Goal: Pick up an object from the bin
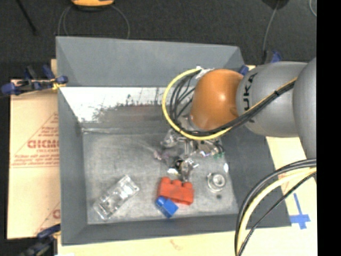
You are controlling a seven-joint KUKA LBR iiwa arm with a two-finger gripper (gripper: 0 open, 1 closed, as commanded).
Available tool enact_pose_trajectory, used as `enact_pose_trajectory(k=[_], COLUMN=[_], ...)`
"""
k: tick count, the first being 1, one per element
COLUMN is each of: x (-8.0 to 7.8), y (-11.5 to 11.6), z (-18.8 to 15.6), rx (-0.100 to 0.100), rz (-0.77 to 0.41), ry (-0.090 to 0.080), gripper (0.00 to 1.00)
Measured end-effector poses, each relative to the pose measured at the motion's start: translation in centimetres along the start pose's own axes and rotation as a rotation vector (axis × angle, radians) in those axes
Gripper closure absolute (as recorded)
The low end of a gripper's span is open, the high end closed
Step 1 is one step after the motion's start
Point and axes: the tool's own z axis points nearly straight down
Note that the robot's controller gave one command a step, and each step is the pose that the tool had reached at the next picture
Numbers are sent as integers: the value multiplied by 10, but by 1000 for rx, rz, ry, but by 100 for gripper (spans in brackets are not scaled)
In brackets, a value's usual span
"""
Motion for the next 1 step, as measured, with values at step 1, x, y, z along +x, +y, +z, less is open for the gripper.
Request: enact_pose_trajectory(k=[1], x=[-2], y=[1], z=[-2], rx=[-1], rz=[2], ry=[-5], gripper=[100])
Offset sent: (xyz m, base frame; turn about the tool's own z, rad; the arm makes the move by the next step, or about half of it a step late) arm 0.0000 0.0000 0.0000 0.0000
